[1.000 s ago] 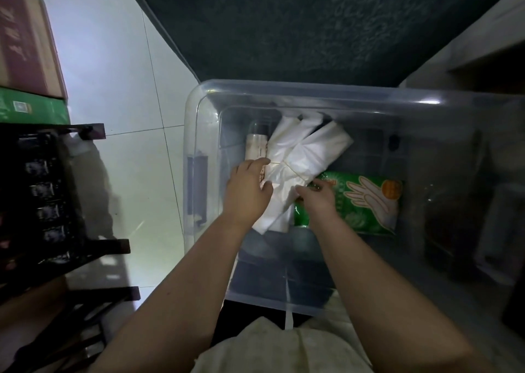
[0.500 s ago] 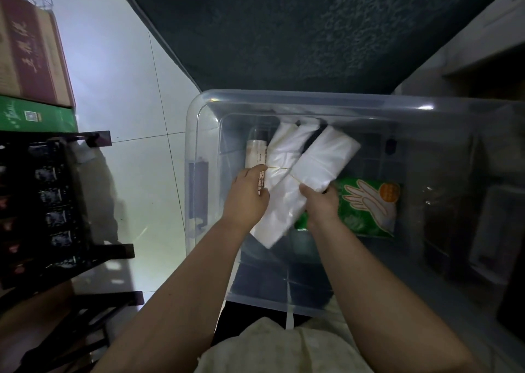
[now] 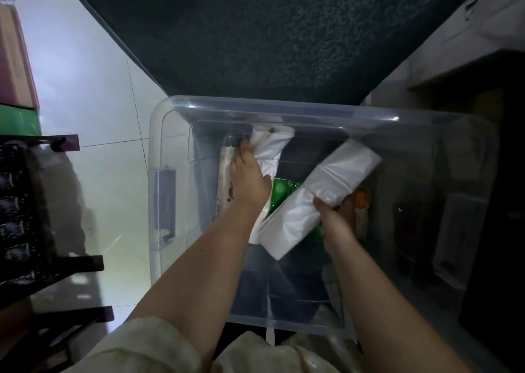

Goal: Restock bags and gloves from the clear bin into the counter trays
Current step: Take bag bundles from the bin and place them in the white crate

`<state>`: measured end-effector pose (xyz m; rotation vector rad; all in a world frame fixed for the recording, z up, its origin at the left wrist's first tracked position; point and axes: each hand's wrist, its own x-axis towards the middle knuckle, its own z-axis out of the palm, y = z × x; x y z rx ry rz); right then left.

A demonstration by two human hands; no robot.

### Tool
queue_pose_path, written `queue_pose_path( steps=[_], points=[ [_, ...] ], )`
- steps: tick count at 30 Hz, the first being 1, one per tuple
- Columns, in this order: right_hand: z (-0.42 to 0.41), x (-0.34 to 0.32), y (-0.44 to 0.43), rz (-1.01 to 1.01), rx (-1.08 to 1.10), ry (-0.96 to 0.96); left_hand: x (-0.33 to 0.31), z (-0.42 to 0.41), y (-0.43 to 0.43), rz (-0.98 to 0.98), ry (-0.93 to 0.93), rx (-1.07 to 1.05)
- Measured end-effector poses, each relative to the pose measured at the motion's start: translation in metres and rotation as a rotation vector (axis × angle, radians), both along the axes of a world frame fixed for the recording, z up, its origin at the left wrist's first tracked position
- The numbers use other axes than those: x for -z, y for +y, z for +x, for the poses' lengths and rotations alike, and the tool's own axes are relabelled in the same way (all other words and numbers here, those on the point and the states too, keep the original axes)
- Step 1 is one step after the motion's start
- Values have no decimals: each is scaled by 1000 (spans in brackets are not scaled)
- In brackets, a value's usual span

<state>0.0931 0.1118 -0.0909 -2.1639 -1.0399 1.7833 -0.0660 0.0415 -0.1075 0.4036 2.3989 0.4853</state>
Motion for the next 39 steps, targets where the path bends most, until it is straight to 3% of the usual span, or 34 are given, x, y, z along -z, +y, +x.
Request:
queue_pose_path(
  steps=[4,7,11,15,26,31,39],
  points=[
    [1,2,0,-18,11,32,7,-3,2,-43,55,84],
    [2,-2,1,-22,27,5,5,3,4,16,71,139],
    [4,-15,2,-17,36,-8,-7,16,-2,59,-73,196],
    [6,-38,1,-6,52,35,-30,25,-8,177,-3,215],
    [22,-163,3,42,10,174,-174,12,-10,525,-32,30],
    [32,-231,1,176,29,206,-256,1,-11,688,-17,83],
    [52,-334,-26,603,71,223,-353,3,3,858,58,318]
  ],
)
